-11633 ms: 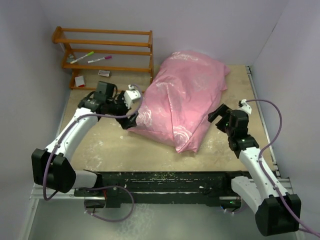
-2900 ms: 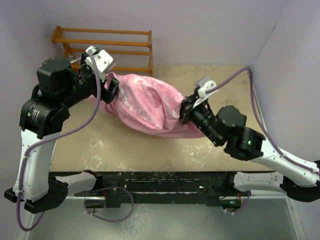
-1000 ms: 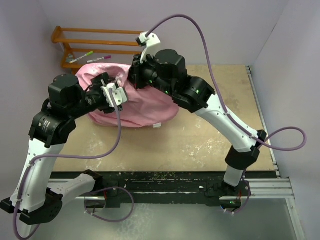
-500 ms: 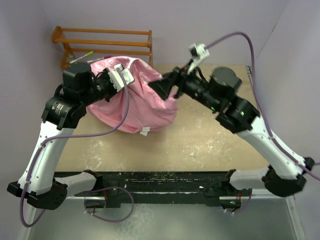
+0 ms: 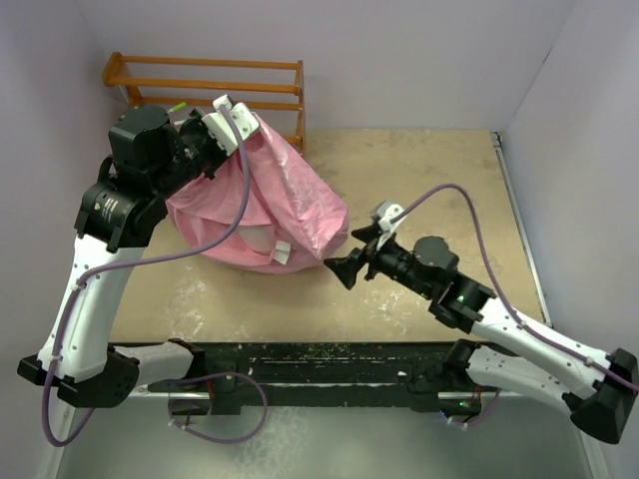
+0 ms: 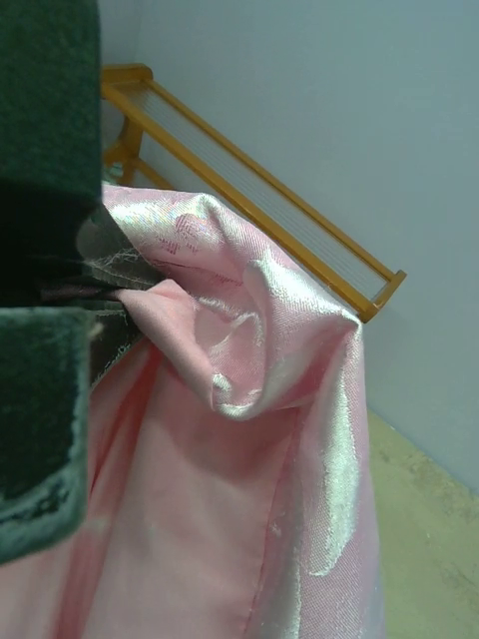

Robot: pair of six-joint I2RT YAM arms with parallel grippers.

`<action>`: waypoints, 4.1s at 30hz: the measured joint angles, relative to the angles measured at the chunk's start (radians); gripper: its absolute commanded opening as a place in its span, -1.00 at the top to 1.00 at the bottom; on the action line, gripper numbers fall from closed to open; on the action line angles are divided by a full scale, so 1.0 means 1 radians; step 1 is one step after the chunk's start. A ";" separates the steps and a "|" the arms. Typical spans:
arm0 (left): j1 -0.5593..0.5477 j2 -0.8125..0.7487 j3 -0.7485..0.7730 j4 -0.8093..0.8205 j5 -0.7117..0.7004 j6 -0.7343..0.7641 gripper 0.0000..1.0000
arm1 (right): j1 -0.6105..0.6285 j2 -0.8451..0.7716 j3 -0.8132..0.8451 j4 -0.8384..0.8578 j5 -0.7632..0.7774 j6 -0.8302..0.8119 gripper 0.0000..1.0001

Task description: Remove the pillowcase from the pillow

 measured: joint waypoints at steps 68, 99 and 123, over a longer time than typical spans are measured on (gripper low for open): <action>0.006 -0.365 -0.330 0.010 0.402 0.227 -0.89 | -0.038 0.775 1.311 -0.674 0.321 0.259 1.00; -0.008 -0.293 -0.699 0.688 -0.021 0.314 1.00 | 0.006 0.709 1.082 -0.455 0.026 0.390 1.00; -0.007 -0.120 -0.011 0.416 -0.006 0.017 1.00 | -0.083 0.617 0.925 -0.278 0.036 0.286 -0.50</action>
